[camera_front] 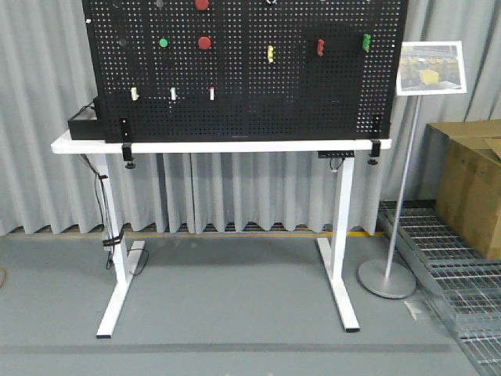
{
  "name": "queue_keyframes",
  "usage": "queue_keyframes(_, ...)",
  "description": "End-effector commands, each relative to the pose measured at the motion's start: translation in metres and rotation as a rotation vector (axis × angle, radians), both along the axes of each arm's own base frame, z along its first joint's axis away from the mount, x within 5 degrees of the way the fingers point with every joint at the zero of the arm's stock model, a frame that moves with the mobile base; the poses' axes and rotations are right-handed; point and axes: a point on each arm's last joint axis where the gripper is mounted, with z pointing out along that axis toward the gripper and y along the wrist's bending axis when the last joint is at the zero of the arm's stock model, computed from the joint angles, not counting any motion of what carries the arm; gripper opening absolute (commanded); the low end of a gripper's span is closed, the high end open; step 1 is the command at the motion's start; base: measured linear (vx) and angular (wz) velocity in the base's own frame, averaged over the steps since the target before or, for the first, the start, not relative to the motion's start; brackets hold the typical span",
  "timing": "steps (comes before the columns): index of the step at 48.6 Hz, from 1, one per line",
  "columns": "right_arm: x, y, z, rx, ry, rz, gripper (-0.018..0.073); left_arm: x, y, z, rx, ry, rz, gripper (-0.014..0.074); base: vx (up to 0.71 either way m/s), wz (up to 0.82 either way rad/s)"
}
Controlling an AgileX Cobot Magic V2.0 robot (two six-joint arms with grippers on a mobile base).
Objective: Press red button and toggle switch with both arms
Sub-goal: 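Drive the base forward up to the black pegboard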
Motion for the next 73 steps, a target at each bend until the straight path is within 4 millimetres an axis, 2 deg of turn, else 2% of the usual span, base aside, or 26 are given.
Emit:
queue_keyframes(1,-0.0006,0.0002,0.0043,-0.012,-0.085,0.0,-0.0003,0.0003,0.0006,-0.0029,-0.022,-0.061,0.006,0.0002,0.46,0.05)
queue_keyframes(73,-0.0006,0.0002,0.0043,-0.012,-0.085,0.0,-0.0003,0.0003,0.0006,-0.0029,-0.022,-0.061,0.006,0.0002,0.47,0.03)
